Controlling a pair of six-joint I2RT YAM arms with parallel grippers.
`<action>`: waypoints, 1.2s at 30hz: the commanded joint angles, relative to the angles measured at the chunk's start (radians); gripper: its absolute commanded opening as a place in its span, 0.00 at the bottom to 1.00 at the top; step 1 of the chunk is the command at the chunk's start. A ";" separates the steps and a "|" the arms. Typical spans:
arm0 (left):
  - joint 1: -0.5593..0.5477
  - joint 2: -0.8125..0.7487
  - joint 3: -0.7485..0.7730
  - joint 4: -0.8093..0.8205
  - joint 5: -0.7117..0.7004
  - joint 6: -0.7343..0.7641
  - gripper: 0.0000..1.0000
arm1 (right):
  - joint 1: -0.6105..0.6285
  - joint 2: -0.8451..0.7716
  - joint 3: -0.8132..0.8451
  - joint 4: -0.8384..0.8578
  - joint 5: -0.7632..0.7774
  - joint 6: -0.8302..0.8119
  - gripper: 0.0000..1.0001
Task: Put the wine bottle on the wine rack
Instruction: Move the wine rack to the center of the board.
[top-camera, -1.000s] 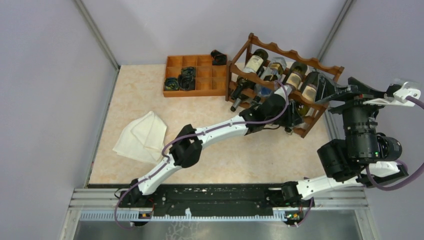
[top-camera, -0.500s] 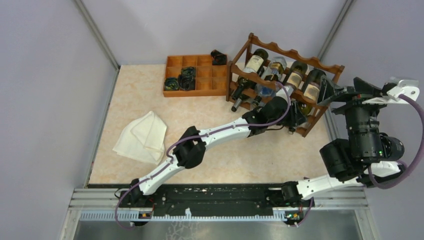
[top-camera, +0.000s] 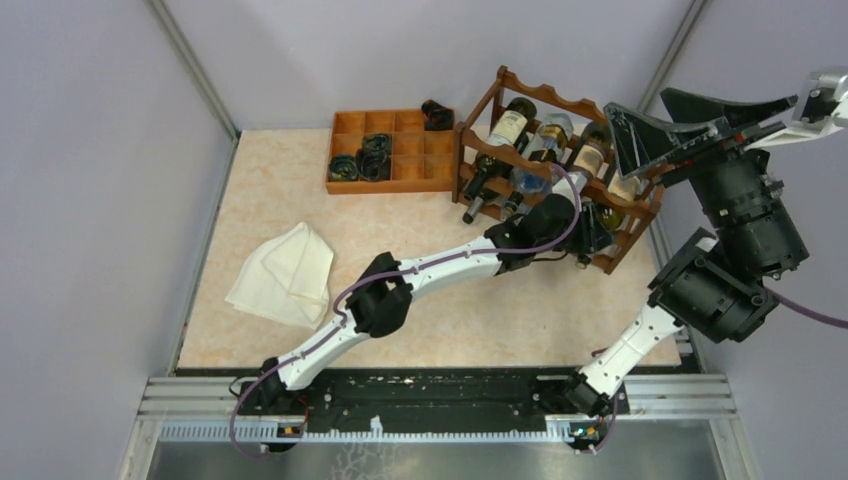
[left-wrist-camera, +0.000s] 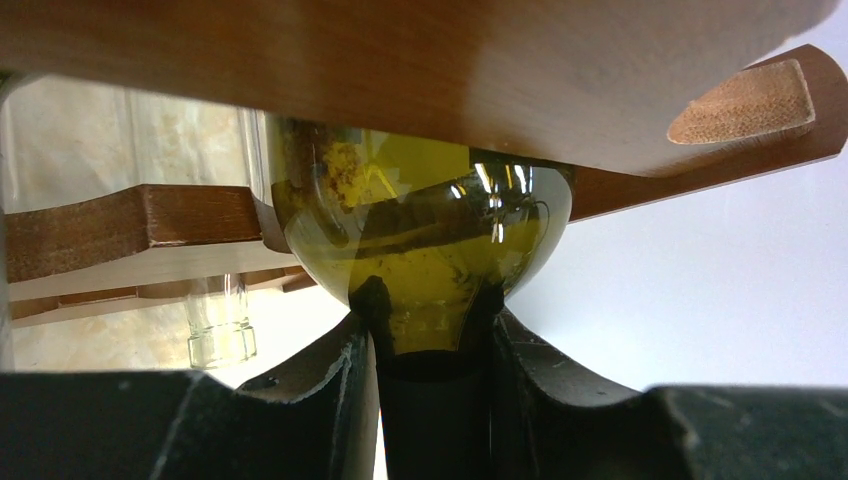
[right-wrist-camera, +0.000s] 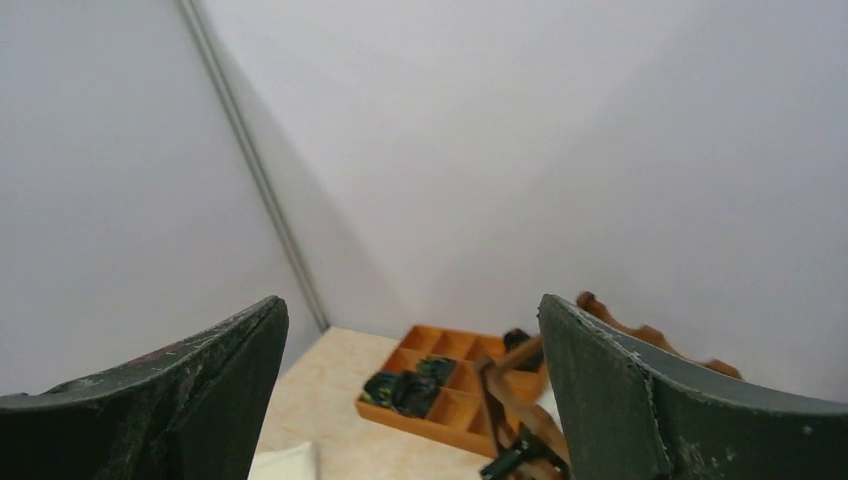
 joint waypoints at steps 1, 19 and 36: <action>0.025 -0.034 0.015 0.179 0.012 -0.015 0.00 | 0.142 0.069 0.101 0.180 -0.190 -0.472 0.95; 0.037 -0.052 -0.035 0.201 0.042 -0.033 0.00 | 0.169 0.188 0.104 0.019 -0.443 -0.437 0.98; 0.060 -0.075 -0.117 0.237 0.108 -0.060 0.00 | -0.194 0.107 0.205 0.093 -0.337 -0.344 0.99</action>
